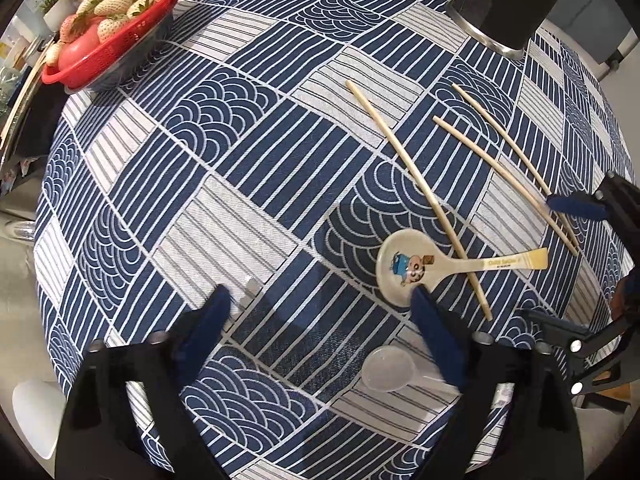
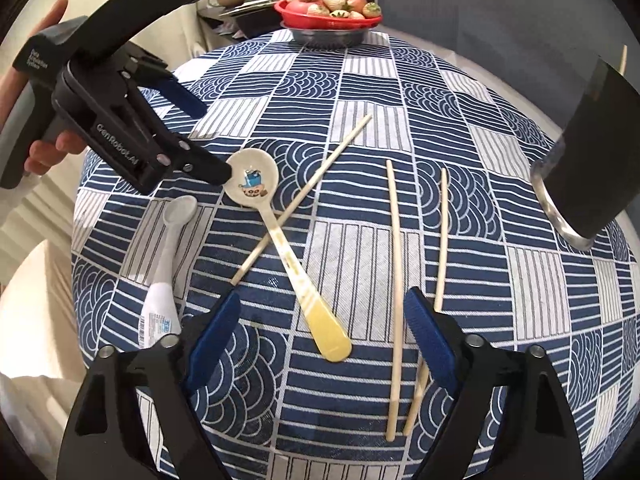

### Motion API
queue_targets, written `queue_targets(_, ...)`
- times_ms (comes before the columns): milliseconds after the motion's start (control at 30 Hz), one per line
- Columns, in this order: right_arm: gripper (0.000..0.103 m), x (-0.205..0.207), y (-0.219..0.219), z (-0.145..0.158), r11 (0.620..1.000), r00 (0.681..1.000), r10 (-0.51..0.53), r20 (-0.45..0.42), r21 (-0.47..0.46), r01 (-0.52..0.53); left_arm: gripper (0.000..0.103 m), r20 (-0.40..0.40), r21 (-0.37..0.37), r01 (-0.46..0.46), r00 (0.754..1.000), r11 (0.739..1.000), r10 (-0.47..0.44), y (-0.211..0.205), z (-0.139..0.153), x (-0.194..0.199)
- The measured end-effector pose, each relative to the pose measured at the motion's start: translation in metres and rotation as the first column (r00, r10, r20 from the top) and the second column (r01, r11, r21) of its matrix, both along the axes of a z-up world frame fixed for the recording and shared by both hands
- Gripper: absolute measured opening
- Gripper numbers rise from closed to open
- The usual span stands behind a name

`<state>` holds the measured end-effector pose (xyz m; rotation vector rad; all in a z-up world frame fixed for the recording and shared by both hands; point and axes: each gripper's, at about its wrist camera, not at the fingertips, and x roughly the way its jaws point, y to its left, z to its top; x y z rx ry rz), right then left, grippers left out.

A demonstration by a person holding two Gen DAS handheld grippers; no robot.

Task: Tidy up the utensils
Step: 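Close right tool on the yellow handle of the cartoon spoon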

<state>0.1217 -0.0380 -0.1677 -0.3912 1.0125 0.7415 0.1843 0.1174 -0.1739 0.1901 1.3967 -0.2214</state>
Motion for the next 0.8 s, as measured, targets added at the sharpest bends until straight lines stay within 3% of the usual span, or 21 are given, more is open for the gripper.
queue_targets(100,0.066,0.001,0.004,-0.002,0.999,1.000,0.024,0.001,-0.022,-0.024,0.075,-0.015,0.007,-0.001,1.000,1.000,0.001,-0.004,-0.006,0.005)
queue_targets(167,0.056,0.002,0.006,-0.005,0.999,0.999,0.041,-0.011,-0.034,-0.041,0.068,-0.032,0.001,0.000,0.999,1.000,0.000,-0.009,-0.009,0.007)
queue_targets(200,0.046,0.001,0.006,-0.006,0.998,0.999,0.047,-0.015,-0.044,-0.047,0.062,-0.041,-0.015,0.005,0.999,1.000,-0.005,-0.012,-0.010,0.007)
queue_targets(267,0.034,0.002,0.007,-0.007,0.997,0.998,0.058,-0.029,-0.042,-0.059,0.044,-0.036,-0.045,0.011,0.999,0.999,-0.013,-0.017,-0.008,0.008)
queue_targets(333,0.021,0.002,0.009,-0.006,0.997,0.998,0.054,-0.032,-0.044,-0.055,0.015,-0.061,-0.100,0.005,0.998,0.995,-0.011,-0.022,-0.007,0.011)
queue_targets(533,0.020,0.004,0.009,-0.005,0.998,0.998,0.049,-0.048,-0.040,-0.051,0.011,-0.049,-0.039,0.033,0.998,0.999,-0.035,-0.037,-0.003,0.016)
queue_targets(800,0.018,-0.002,0.007,0.010,0.999,0.999,0.046,-0.025,-0.017,-0.046,0.009,-0.004,-0.040,0.033,0.999,0.999,-0.033,-0.054,0.024,0.015)
